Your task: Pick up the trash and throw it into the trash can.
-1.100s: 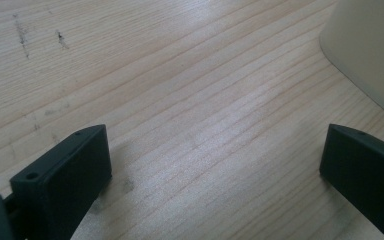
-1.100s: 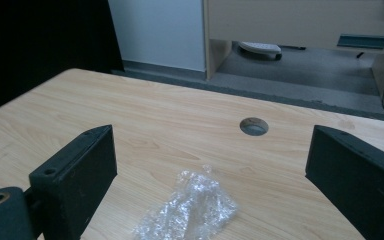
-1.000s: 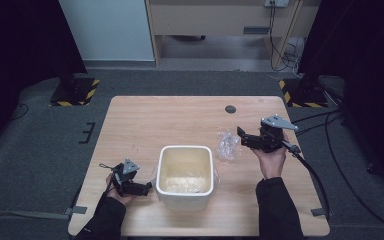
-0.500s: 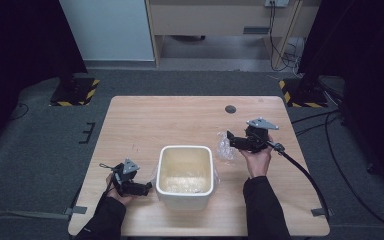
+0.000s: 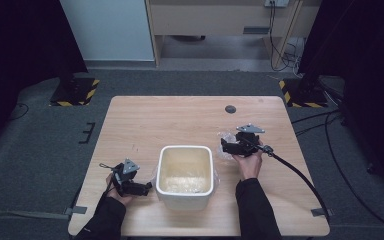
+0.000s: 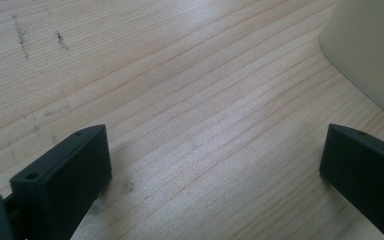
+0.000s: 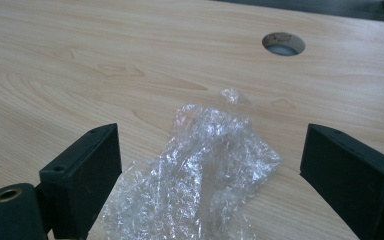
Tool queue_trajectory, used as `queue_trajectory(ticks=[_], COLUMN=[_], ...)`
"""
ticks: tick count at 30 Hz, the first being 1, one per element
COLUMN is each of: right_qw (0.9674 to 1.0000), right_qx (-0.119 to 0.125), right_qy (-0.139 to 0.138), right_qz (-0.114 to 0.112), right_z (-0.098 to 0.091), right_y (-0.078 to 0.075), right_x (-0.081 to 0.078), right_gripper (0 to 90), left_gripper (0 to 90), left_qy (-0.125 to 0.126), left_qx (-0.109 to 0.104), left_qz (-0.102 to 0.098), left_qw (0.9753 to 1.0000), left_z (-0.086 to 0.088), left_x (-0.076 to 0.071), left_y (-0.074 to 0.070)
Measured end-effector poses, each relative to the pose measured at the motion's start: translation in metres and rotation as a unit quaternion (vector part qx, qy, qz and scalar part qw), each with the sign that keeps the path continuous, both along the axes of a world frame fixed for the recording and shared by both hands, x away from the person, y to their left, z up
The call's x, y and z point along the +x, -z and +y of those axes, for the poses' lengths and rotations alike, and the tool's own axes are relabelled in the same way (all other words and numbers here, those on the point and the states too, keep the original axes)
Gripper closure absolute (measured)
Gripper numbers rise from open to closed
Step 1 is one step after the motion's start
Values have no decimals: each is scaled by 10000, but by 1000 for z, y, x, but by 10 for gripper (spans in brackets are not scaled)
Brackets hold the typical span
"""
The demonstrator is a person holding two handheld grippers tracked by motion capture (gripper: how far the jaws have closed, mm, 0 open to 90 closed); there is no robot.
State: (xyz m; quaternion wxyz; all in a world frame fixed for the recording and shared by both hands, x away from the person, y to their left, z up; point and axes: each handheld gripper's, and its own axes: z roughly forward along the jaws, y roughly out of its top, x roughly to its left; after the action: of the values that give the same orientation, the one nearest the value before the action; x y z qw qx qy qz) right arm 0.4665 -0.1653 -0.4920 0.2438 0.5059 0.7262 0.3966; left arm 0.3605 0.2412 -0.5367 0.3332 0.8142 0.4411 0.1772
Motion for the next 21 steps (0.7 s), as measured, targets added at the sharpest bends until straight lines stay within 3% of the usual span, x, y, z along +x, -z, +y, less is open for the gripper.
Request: queue_trajectory(ticks=[7, 21], right_qw=[9995, 9978], right_qx=[-181, -423], right_qy=[-46, -83], right_qz=[253, 512], right_z=[7, 12], right_y=[17, 36], right_x=[3, 2], right_gripper=[111, 168], left_gripper=[0, 0], left_qy=[0, 0], left_qx=[0, 0], left_qz=[1, 1], left_qw=[10000, 10000], left_z=[0, 0], left_x=[0, 0], left_y=[0, 0])
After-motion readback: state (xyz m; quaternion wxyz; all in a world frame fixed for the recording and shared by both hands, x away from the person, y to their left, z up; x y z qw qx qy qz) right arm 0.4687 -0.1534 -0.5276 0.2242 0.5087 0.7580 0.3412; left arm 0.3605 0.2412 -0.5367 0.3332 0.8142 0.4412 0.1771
